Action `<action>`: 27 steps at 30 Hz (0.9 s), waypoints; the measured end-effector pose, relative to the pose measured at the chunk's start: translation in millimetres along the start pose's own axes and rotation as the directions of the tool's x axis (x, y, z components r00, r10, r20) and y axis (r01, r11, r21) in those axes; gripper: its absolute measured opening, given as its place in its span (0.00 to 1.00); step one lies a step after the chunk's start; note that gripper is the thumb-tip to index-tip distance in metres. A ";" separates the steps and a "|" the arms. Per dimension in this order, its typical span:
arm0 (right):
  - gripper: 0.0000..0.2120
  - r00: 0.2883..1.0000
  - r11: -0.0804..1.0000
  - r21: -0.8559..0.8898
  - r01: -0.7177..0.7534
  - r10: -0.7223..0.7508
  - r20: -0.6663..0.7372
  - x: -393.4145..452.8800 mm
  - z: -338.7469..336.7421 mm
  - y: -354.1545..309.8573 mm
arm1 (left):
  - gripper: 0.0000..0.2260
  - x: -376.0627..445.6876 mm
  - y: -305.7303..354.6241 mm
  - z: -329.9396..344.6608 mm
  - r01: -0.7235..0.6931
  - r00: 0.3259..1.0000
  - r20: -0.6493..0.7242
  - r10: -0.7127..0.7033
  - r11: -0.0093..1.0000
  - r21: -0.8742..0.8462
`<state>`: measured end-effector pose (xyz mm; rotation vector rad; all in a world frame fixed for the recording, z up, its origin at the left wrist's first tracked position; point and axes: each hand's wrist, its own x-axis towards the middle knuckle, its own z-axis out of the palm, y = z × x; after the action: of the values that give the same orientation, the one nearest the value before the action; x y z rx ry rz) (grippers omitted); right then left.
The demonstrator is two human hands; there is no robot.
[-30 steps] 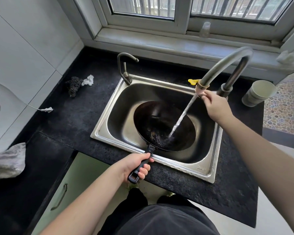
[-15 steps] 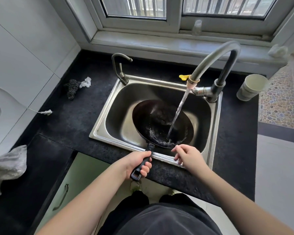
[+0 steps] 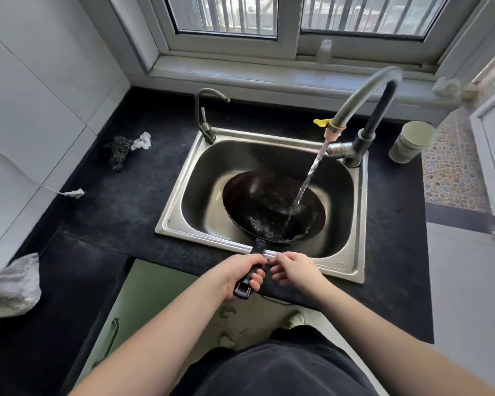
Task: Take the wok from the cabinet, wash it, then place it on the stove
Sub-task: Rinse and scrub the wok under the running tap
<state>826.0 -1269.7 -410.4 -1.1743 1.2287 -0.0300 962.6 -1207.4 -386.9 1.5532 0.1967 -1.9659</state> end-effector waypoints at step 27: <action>0.29 0.837 0.705 0.458 -0.541 0.400 0.373 19.4 59.2 -58.1 | 0.07 -28.5 21.2 0.3 -0.133 0.988 -0.044 0.150 0.954 0.270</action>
<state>908.9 -1268.0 -391.0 -0.3161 1.1590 0.1425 977.3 -1213.8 -355.2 1.7483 -0.1574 -1.8904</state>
